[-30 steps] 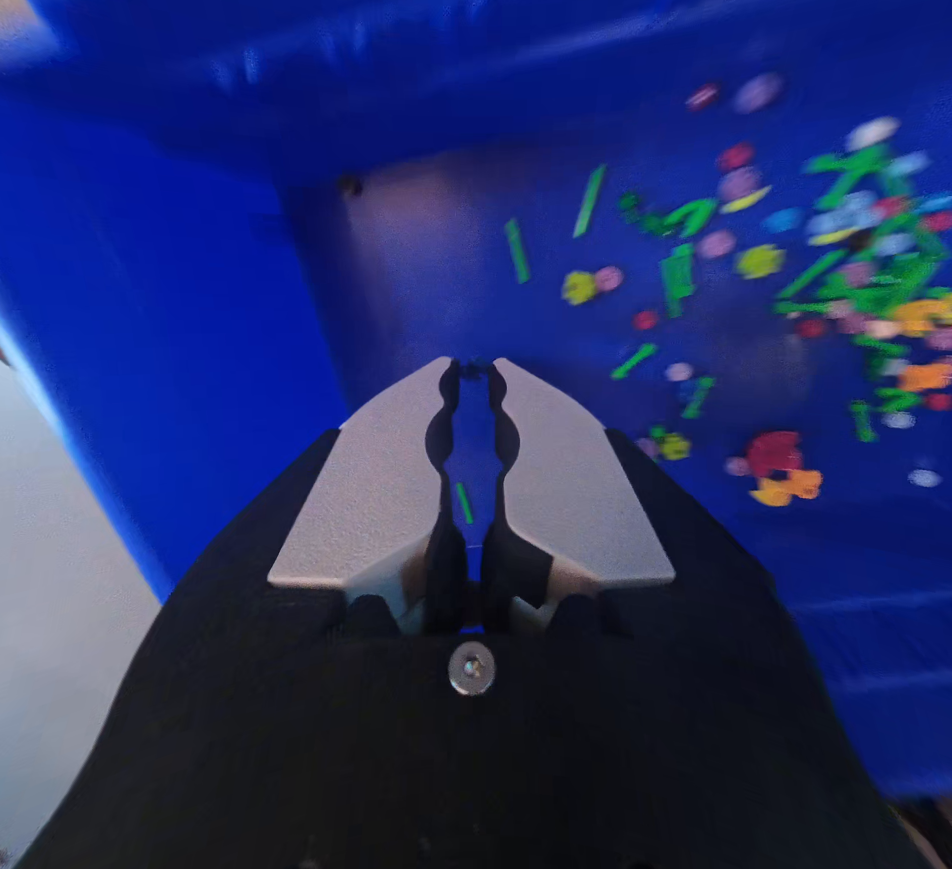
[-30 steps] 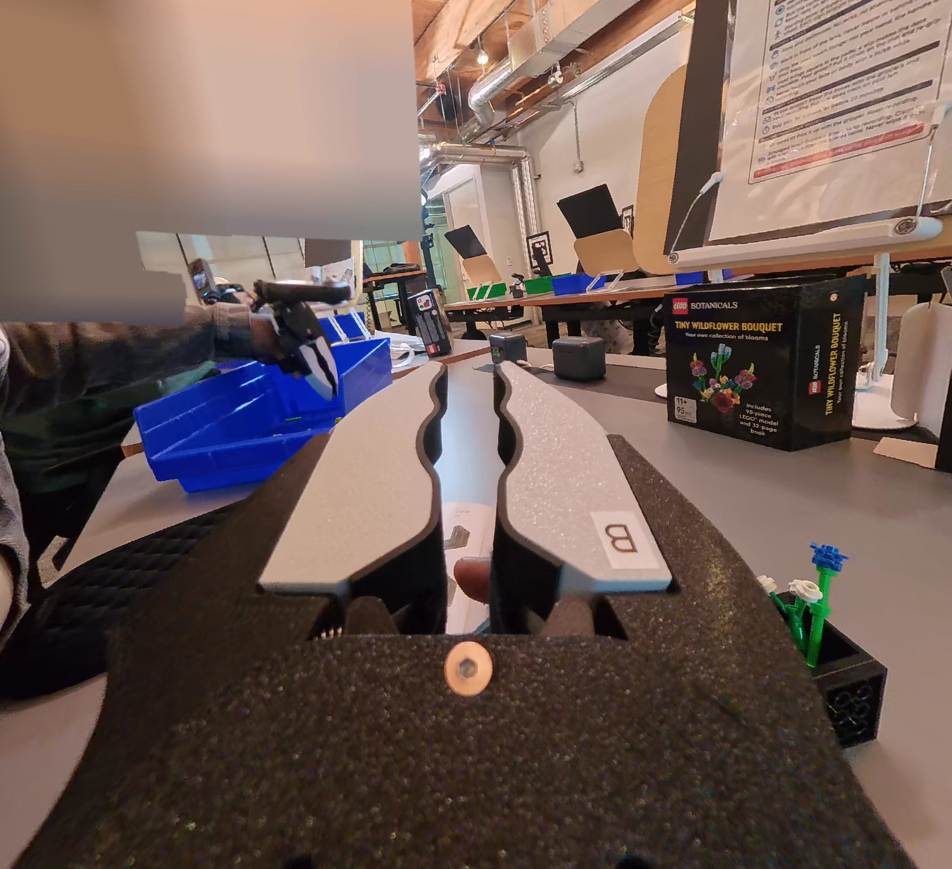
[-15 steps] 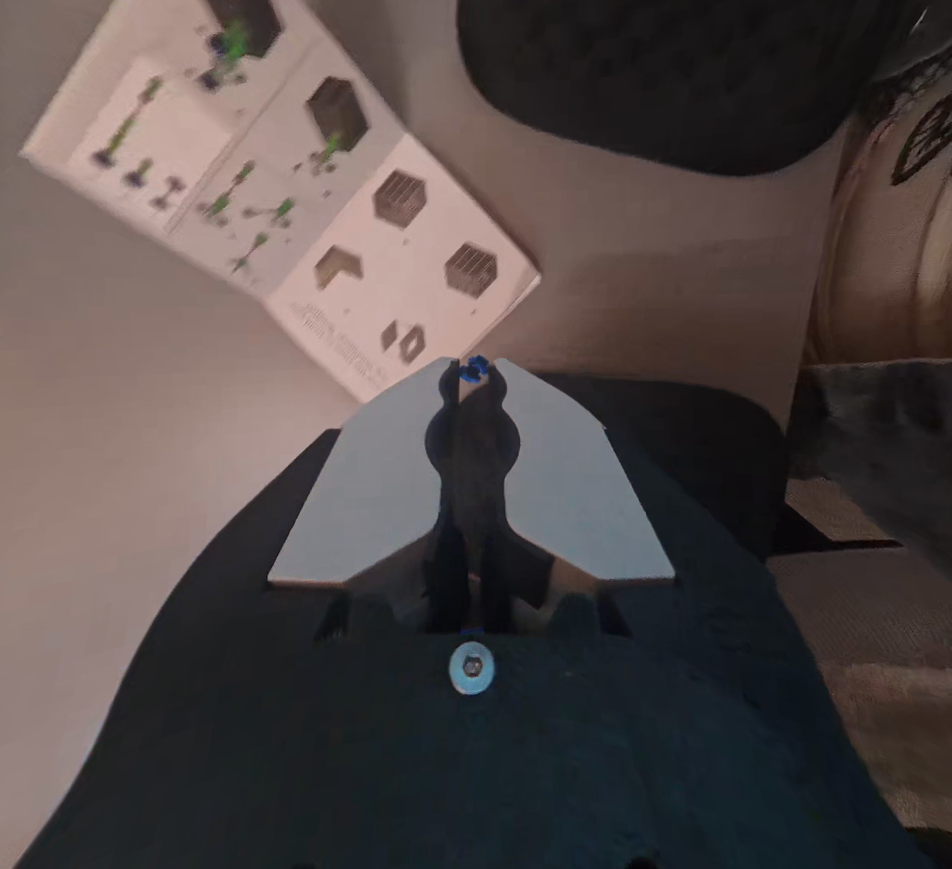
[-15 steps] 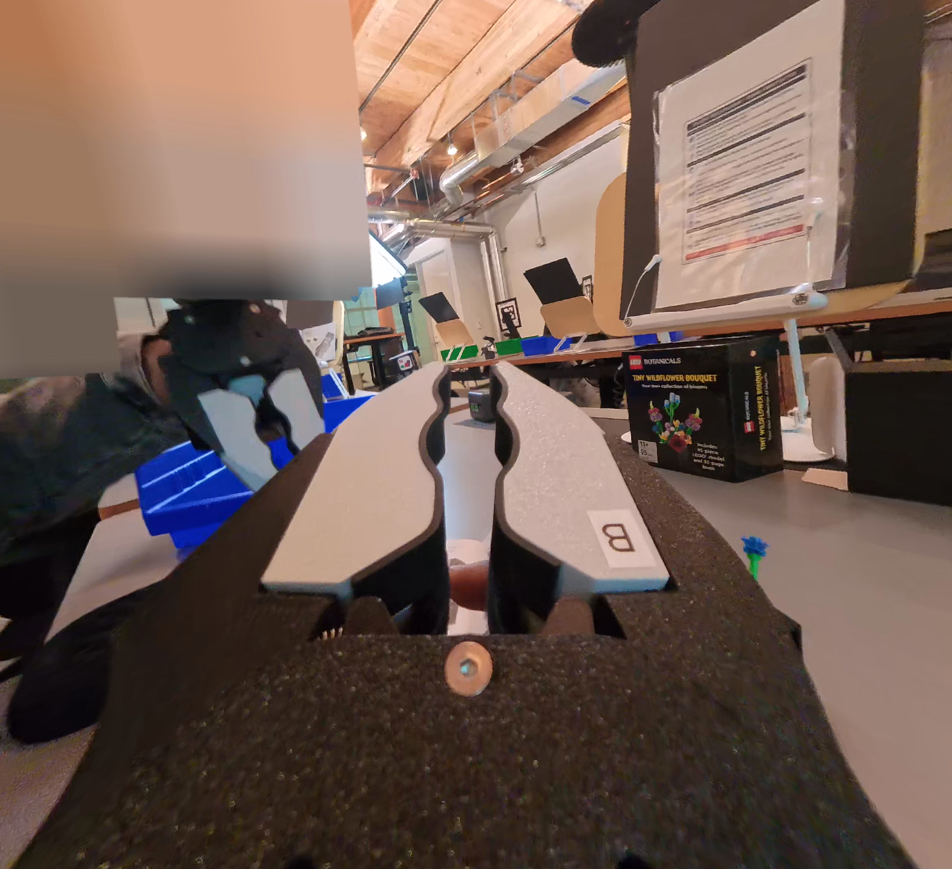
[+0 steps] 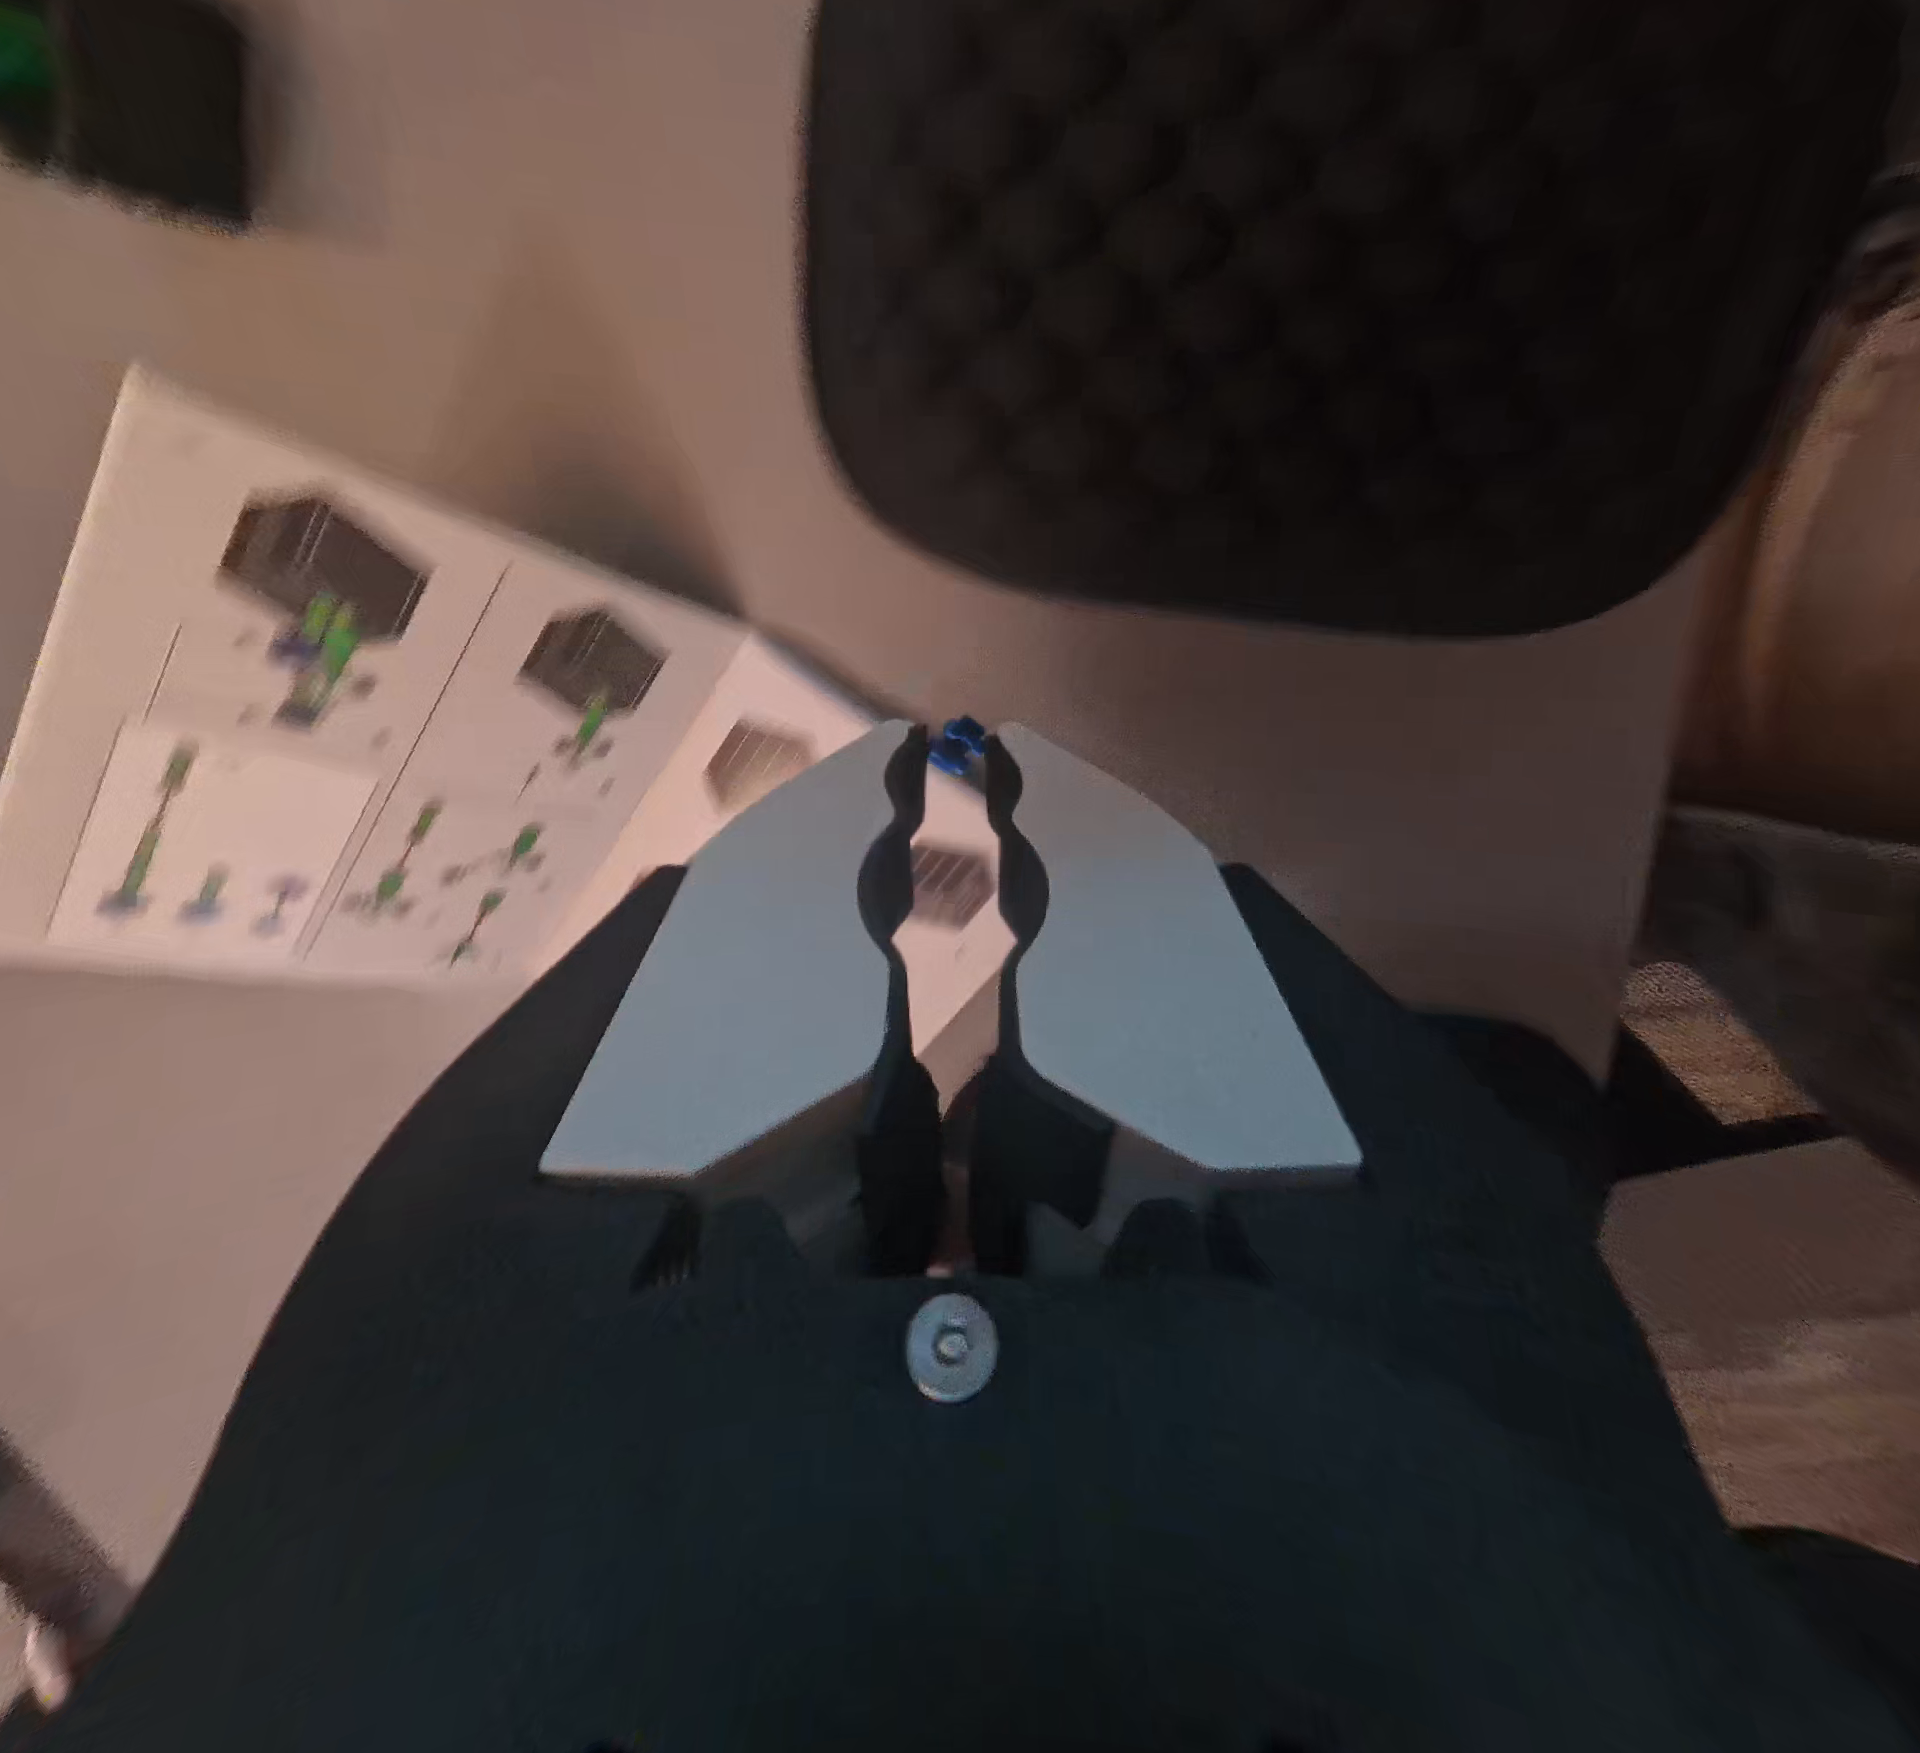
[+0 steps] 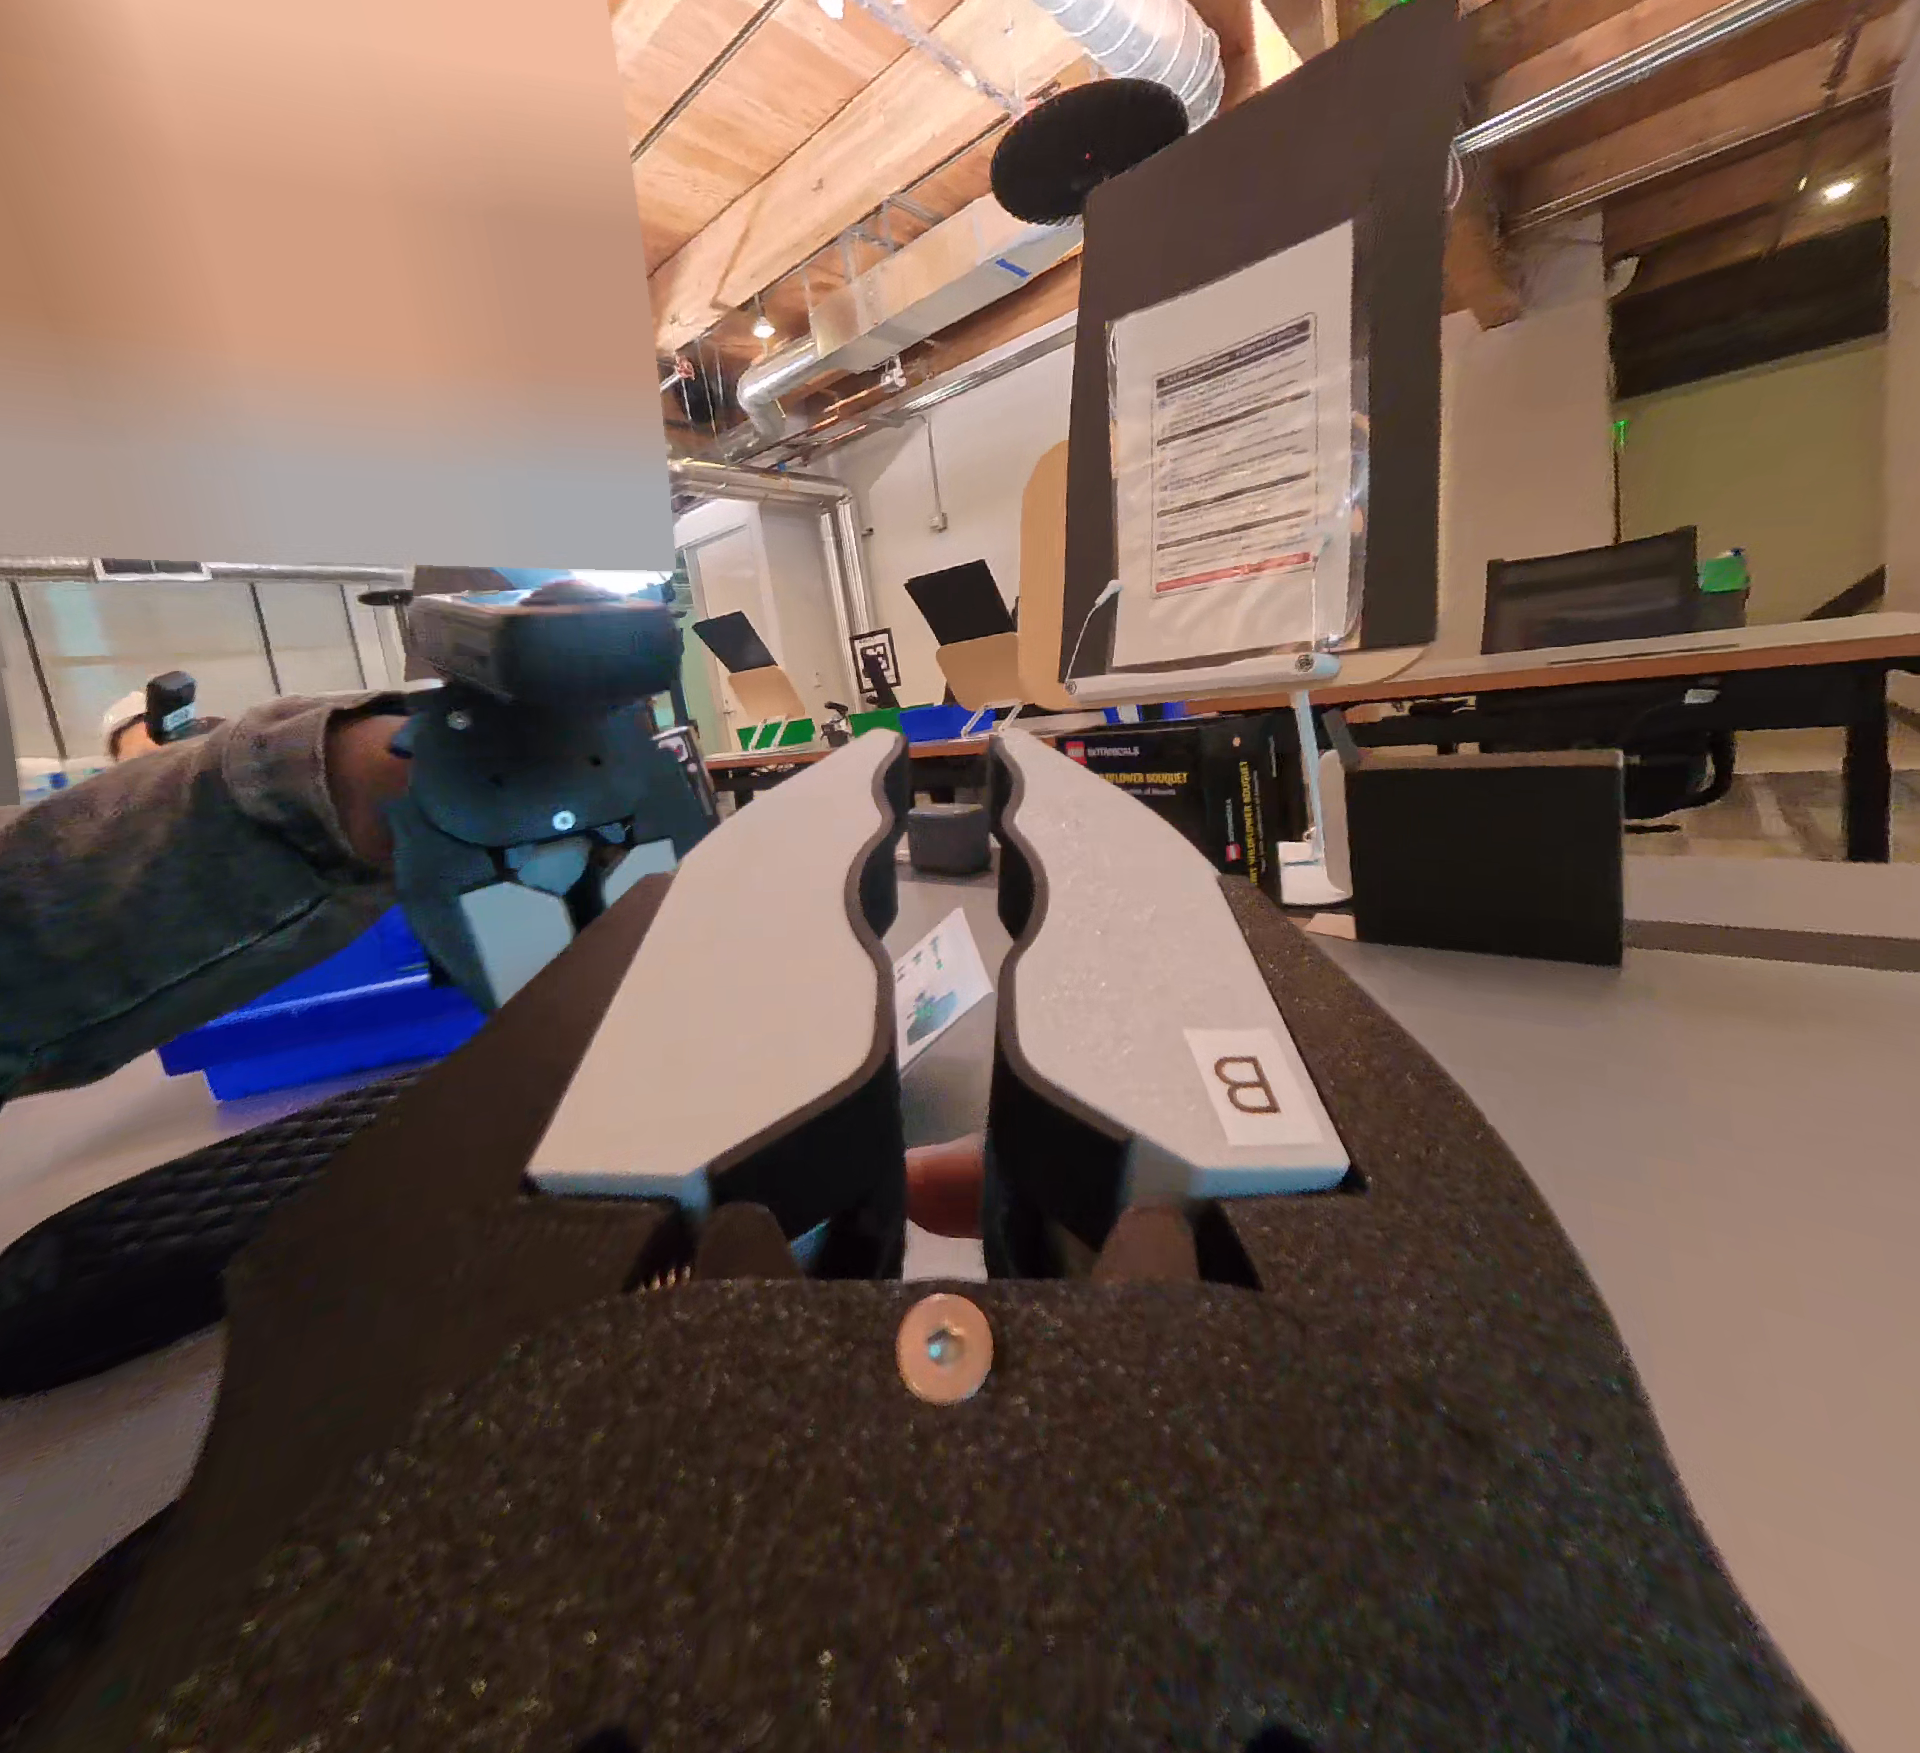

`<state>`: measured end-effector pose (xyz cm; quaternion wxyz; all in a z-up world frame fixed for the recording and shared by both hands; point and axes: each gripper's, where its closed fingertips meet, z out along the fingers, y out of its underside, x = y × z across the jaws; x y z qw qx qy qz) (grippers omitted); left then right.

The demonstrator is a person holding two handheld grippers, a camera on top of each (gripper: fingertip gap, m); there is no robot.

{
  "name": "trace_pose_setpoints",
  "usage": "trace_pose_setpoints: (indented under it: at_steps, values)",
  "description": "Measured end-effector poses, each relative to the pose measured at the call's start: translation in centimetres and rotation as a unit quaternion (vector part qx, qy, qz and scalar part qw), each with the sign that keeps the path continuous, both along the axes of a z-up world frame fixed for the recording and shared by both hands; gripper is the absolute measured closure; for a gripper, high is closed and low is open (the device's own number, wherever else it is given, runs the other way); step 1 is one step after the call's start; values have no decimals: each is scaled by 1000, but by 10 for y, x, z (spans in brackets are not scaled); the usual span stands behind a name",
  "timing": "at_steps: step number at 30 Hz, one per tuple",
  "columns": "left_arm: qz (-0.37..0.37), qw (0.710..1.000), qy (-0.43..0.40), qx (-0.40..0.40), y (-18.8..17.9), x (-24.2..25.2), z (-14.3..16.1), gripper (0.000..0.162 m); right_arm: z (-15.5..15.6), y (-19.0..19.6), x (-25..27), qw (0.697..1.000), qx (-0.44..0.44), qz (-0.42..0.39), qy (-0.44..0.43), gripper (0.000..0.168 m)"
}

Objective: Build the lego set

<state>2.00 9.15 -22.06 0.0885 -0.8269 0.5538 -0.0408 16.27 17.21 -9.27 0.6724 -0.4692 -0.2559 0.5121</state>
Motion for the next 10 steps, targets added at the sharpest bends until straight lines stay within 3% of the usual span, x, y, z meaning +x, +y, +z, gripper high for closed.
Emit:
trace_pose_setpoints:
  at_steps: [1, 5, 10]
  values:
    - [23, 1000, 14, 3, 5, -16, 1, 151, 0, 1, 2, 1000, 3, -5, -7, 155]
    - [100, 994, 38, 6, 6, -78, 7, 151, -7, 4, 1, 999, 4, -21, -27, 154]
    - [156, 987, 33, -7, 7, -123, 9, 151, -13, -14, -34, 997, -8, 54, -47, 154]
